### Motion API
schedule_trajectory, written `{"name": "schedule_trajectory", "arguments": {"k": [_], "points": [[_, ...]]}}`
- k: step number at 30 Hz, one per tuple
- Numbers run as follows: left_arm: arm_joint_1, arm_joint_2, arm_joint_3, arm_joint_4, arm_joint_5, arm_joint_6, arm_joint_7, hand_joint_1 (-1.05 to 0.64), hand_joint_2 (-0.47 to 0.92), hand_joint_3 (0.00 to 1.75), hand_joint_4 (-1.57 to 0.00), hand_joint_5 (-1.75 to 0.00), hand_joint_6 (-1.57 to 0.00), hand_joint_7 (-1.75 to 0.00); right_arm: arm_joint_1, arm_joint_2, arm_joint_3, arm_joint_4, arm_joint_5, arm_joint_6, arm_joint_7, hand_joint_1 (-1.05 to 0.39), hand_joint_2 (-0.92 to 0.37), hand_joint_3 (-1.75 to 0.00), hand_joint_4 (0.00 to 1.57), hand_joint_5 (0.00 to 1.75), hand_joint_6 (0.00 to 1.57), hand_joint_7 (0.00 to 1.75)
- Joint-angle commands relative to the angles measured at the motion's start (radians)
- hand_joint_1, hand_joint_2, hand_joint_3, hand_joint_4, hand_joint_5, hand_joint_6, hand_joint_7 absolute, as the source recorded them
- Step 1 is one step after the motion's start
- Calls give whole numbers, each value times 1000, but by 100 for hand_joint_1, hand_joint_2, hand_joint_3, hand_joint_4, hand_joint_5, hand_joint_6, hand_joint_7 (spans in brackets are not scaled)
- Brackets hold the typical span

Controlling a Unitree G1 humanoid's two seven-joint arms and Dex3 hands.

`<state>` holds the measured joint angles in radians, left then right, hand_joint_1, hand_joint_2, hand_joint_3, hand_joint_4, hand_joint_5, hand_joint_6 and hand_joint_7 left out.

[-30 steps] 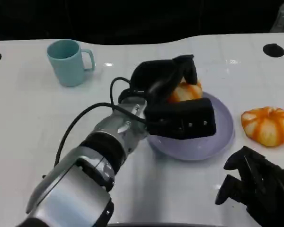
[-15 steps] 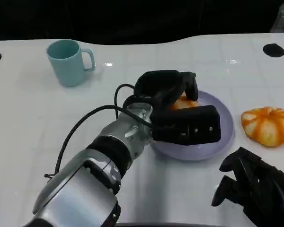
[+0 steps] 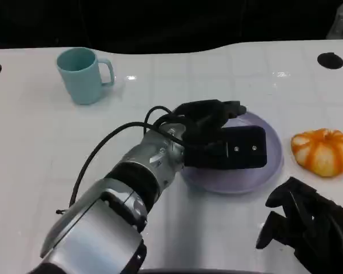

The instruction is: Grasp the bread from the table and place it into the plate.

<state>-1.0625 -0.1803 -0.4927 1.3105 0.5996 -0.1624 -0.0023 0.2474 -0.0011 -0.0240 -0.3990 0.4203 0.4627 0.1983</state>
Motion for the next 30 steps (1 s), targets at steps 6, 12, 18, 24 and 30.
{"name": "schedule_trajectory", "arguments": {"k": [6, 12, 18, 24, 30], "points": [[-51, 23, -20, 5, 10, 38, -138, -92, 92, 51, 0, 0, 0, 0, -1, -6, -10, 5, 13, -8, 4, -42, -92, -37, 65, 175, 52, 158], [-49, 45, 31, -13, -41, 10, -167, -92, 92, 50, 0, 0, 0, 0, -5, -9, -18, -1, 19, 7, -4, -42, -92, -37, 65, 175, 52, 158], [-2, 66, 119, -41, -126, -63, -128, -83, 92, 45, -7, -4, -9, -4, -11, -12, -26, -1, 20, 18, -10, -42, -92, -38, 64, 175, 52, 159], [54, 80, 252, -67, -271, -123, -157, -67, 92, 42, -41, -24, -35, -14, -16, -18, -34, 6, 20, 17, -2, -41, -92, -39, 66, 175, 53, 159], [146, 75, 418, -140, -470, -201, -211, -50, 92, 38, -77, -81, -83, -24, -26, -17, -40, 14, 23, 25, -1, -43, -92, -38, 66, 175, 53, 159]]}}
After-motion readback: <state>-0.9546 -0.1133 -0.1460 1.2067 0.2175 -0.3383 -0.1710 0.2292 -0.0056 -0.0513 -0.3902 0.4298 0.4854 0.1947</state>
